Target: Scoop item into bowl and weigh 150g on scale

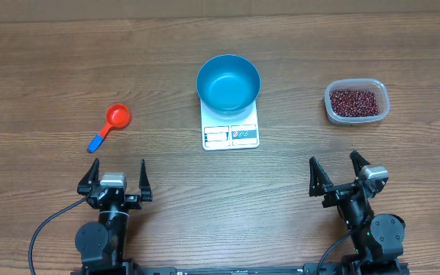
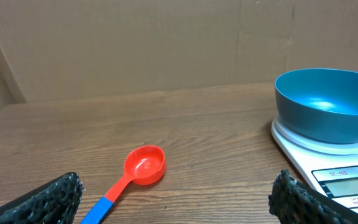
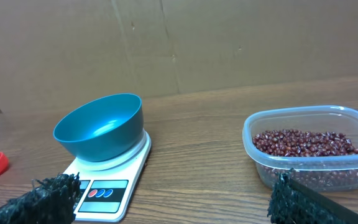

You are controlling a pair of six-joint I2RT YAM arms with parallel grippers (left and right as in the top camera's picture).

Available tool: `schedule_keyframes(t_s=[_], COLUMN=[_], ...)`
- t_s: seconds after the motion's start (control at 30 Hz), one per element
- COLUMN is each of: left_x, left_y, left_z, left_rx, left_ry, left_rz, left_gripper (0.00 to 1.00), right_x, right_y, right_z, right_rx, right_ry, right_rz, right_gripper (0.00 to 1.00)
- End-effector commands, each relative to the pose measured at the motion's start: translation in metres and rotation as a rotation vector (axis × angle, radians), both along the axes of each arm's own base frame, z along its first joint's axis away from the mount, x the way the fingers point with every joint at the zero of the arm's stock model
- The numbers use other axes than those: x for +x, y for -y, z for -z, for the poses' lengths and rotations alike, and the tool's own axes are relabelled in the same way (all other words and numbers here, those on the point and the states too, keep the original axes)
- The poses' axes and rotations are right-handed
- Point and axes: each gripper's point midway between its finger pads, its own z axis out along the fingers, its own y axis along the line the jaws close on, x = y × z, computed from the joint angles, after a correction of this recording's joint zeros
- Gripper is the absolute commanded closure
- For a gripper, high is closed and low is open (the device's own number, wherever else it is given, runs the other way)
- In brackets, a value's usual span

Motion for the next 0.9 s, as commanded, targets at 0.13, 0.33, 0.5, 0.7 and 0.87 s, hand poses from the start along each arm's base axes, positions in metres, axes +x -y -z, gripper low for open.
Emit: schedule_keyframes(t_s=[0.13,0.33,0.5,0.7,0.87], left_x=[0.0,-0.002,-0.006,-0.002,0.016], left_y=[-0.002,0.006,0.007,0.017,0.026], left_z=[0.001,-0.011,-0.032,-0.066,-0.099], left_rx=[-0.057,-0.062,-0.062,-0.109,-0.149], left_ry=[0.002,0.014,0.022,-0.038,-0.154], left_rz=[-0.012,0.033,0.037,0.094,0.152], left_gripper=[0.0,0.0,0.0,0.0,0.0], right_x=[0.0,0.0,0.0,0.0,0.0], right_y=[0.0,0.0,0.0,0.0,0.0], right_z=[-0.001,-0.001,-0.001,-0.001,-0.001], right_rx=[-0.002,-0.002,-0.002,-0.002,-0.002], right_ry=[0.011,0.011,0.011,0.011,0.011], right_rz=[0.004,0.004,0.004,0.004,0.004], right_gripper=[0.0,0.0,0.0,0.0,0.0])
